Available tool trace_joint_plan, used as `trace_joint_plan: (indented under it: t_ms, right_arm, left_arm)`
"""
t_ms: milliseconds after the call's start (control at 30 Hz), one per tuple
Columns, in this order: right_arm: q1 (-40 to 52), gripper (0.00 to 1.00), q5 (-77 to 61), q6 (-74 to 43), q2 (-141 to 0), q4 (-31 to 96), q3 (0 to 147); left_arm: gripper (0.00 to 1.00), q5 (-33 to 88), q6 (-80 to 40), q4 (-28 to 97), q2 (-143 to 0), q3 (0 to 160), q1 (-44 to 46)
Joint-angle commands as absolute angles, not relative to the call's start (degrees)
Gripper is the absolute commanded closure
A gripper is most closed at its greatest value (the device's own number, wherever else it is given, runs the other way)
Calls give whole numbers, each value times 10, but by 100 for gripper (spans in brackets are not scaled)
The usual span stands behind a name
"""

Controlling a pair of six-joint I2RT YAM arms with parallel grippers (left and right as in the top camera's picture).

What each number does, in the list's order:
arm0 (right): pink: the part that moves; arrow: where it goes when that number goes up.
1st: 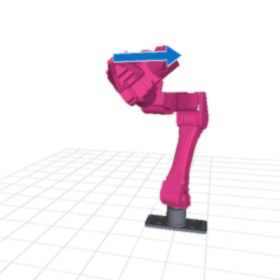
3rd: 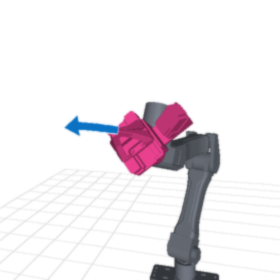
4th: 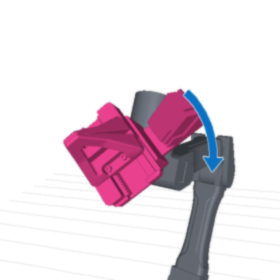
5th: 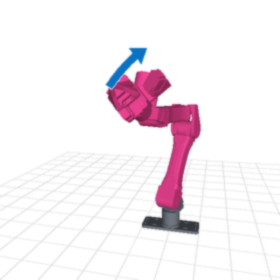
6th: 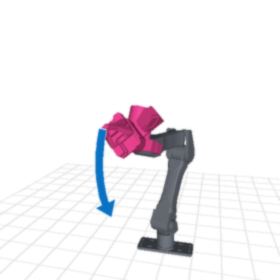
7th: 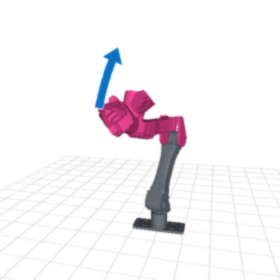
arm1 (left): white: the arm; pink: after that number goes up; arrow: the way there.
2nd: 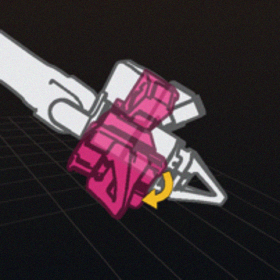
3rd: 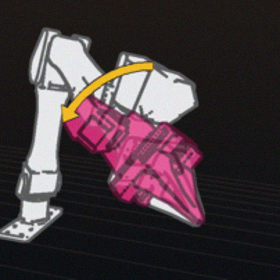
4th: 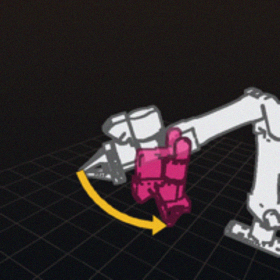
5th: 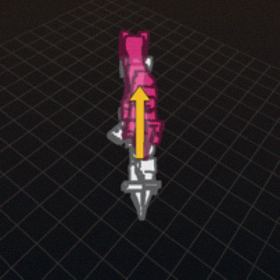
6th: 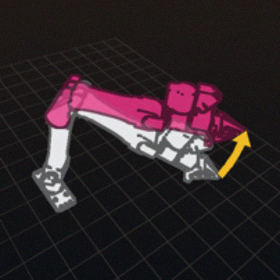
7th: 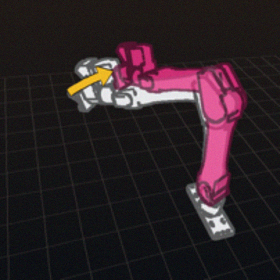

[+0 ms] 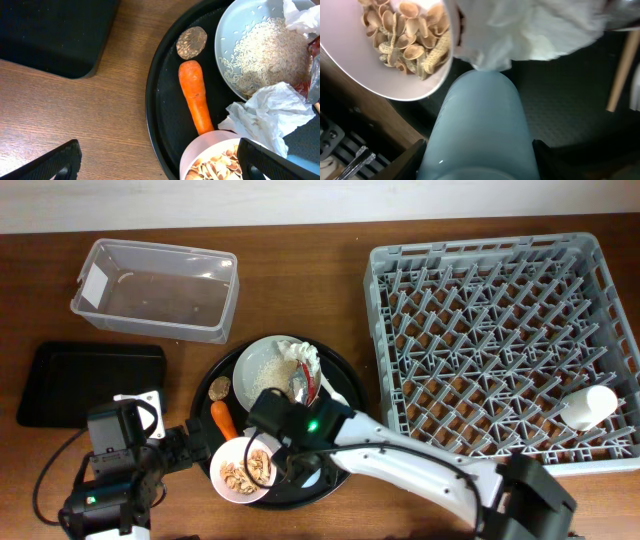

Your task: Sort waste into correct bins and load items into the dishwasher rack

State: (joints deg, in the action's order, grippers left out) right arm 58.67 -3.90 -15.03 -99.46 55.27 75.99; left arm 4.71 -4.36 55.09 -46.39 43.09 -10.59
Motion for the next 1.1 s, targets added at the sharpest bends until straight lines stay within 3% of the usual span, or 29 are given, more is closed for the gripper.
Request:
trace_joint_plan:
  t_ms: [0, 133, 200, 467, 567, 700, 1000, 1033, 1067]
  right_arm:
    - [546, 50, -30, -155, -940, 577, 776]
    - [438, 52, -3, -152, -867, 643, 843]
    - [315, 59, 1, -121, -834, 684, 906]
    - [-122, 60, 9, -77, -849, 678, 964]
    - [-234, 60, 5, -80, -880, 653, 964]
    - [-303, 60, 5, -80, -957, 627, 964]
    - [-331, 60, 15, -79, -1089, 605, 964]
    - [-331, 57, 22, -79, -1091, 602, 964]
    - [-331, 43, 22, -79, -1091, 601, 964]
  left_arm:
    - [1, 49, -51, 552, -463, 442, -107]
    - [1, 50, -51, 552, -463, 442, -107]
    - [1, 50, -51, 552, -463, 442, -107]
    - [1, 49, -51, 553, -463, 442, -107]
    - [1, 49, -51, 552, -463, 442, -107]
    - [1, 50, -51, 552, -463, 442, -107]
    - [1, 49, -51, 552, -463, 442, -107]
    - [1, 49, -51, 552, -463, 442, -107]
    - [1, 49, -51, 552, -463, 442, -107]
